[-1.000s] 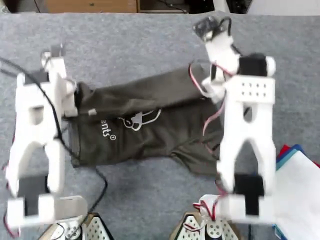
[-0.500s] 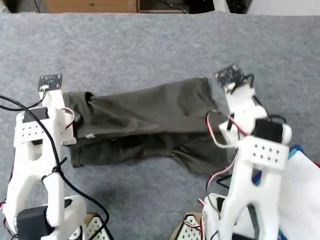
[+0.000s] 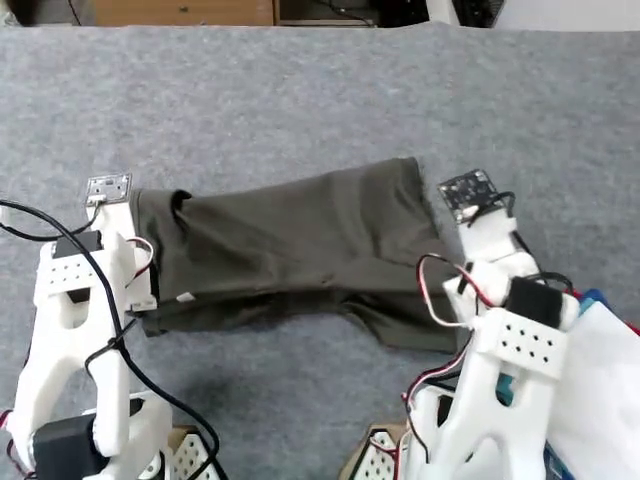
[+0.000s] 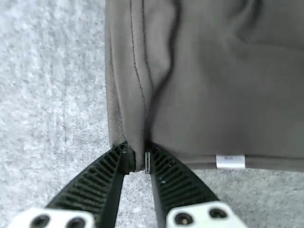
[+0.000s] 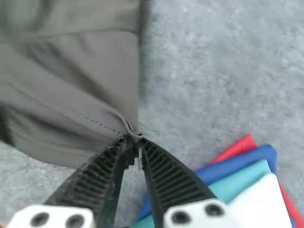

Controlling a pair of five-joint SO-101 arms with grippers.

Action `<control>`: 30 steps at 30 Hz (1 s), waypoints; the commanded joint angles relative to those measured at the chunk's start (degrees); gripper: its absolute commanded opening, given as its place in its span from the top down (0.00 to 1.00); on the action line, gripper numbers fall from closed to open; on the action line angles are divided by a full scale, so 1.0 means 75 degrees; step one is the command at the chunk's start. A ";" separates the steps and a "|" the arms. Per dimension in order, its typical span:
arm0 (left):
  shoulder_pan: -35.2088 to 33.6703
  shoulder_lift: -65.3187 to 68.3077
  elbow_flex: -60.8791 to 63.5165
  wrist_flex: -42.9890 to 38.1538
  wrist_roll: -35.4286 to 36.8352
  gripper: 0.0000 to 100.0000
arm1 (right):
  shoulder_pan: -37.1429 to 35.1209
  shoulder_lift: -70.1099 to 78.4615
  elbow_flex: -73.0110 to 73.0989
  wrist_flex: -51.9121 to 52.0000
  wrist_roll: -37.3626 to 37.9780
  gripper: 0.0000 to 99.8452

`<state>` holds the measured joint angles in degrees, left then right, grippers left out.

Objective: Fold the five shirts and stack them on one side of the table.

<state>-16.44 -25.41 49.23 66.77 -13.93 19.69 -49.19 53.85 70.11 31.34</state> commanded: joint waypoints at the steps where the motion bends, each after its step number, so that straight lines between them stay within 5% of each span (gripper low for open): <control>1: -0.0059 -0.0252 -0.0012 0.0152 -0.0070 0.98 | 0.0428 -0.0193 0.0018 -0.0059 0.0105 0.99; 30: -0.0070 -0.0193 0.0610 -0.0305 -0.0399 0.98 | 0.0193 -0.0193 0.1002 -0.0527 0.0316 0.99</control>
<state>-16.53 -25.58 53.98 65.45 -16.57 21.36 -49.54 61.49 67.12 33.45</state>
